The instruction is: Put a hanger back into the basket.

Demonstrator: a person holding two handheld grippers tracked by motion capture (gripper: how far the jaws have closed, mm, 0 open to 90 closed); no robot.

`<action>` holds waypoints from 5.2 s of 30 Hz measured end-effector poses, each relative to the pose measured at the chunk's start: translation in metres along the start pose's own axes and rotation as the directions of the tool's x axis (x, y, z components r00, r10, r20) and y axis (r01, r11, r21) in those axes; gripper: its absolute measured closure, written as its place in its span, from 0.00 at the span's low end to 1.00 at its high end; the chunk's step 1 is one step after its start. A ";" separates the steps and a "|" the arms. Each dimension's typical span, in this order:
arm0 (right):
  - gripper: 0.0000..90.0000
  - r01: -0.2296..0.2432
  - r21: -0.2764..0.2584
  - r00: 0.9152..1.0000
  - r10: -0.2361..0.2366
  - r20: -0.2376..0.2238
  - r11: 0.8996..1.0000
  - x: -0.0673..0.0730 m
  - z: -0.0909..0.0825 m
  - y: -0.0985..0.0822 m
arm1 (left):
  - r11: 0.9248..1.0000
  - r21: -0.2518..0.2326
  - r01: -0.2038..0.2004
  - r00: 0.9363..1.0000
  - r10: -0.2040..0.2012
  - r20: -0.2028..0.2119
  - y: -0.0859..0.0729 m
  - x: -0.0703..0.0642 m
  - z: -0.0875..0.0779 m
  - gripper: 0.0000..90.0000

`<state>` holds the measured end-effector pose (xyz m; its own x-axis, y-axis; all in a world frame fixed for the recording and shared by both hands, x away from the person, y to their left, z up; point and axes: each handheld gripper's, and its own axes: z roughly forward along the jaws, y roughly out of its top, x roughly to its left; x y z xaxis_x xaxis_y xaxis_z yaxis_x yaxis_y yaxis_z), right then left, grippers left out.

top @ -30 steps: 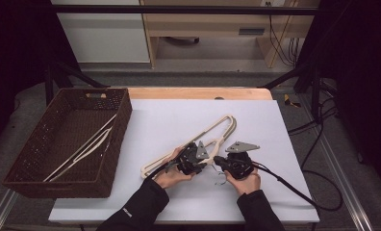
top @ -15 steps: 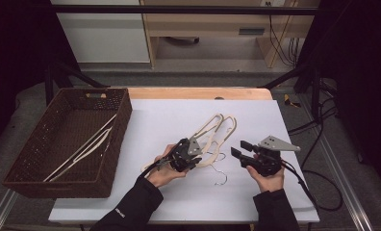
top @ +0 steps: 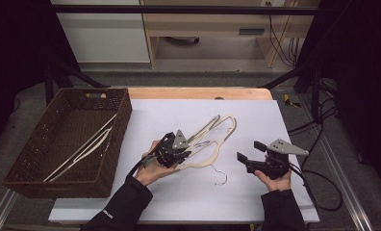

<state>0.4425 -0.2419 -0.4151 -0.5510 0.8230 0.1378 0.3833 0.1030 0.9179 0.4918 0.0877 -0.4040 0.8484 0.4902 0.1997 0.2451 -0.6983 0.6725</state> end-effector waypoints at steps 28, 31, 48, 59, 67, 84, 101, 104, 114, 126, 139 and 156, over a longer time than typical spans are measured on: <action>0.08 0.020 0.002 1.000 -0.020 -0.004 1.000 -0.001 -0.003 0.001 | 0.981 -0.161 0.111 0.990 -0.124 -0.073 -0.005 0.024 -0.073 0.95; 0.07 0.012 -0.004 1.000 -0.012 -0.002 1.000 -0.001 -0.005 0.001 | 0.973 -0.200 0.112 0.990 -0.127 -0.064 0.001 0.025 -0.093 0.95; 0.05 0.014 -0.015 1.000 -0.013 0.008 1.000 -0.002 -0.010 0.003 | 0.953 -0.294 0.072 0.992 -0.100 -0.080 0.028 0.044 -0.176 0.95; 0.04 0.020 -0.015 1.000 -0.020 0.005 1.000 -0.002 -0.011 0.004 | 0.948 -0.309 0.074 0.987 -0.114 -0.112 0.015 0.075 -0.207 0.95; 0.03 0.022 -0.017 1.000 -0.022 0.005 1.000 -0.002 -0.011 0.004 | 0.944 -0.314 0.100 0.974 -0.157 -0.164 -0.008 0.098 -0.230 0.95; 0.03 0.024 -0.006 1.000 -0.024 0.001 1.000 -0.001 -0.010 0.003 | 0.944 -0.289 0.162 0.938 -0.238 -0.253 -0.064 0.144 -0.246 0.95; 0.03 0.043 0.010 0.999 -0.043 -0.005 0.999 -0.001 -0.008 0.002 | 0.964 -0.196 0.179 0.914 -0.236 -0.329 -0.125 0.158 -0.242 0.95; 0.03 0.044 0.010 0.999 -0.044 -0.004 0.999 -0.001 -0.008 0.002 | 0.963 -0.190 0.190 0.909 -0.246 -0.337 -0.133 0.161 -0.241 0.95; 0.03 0.042 0.011 0.999 -0.042 -0.001 0.999 -0.001 -0.008 0.002 | 0.971 -0.130 0.200 0.898 -0.235 -0.372 -0.159 0.164 -0.228 0.95; 0.03 0.045 0.015 0.999 -0.045 -0.005 0.999 0.000 -0.007 0.002 | 0.968 -0.044 0.247 0.890 -0.244 -0.384 -0.187 0.160 -0.191 0.95; 0.03 0.047 0.018 0.999 -0.047 -0.003 0.999 0.000 -0.006 0.002 | 0.937 0.025 0.349 0.902 -0.328 -0.280 -0.199 0.160 -0.180 0.92; 0.03 0.049 0.021 0.999 -0.049 -0.008 0.999 0.001 -0.005 0.001 | 0.922 0.144 0.358 0.918 -0.320 -0.235 -0.188 0.144 -0.160 0.79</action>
<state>0.4385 -0.2438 -0.4119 -0.5754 0.8123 0.0956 0.3709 0.1550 0.9157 0.4929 0.3733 -0.3880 0.5899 0.7960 0.1360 0.5976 -0.5436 0.5894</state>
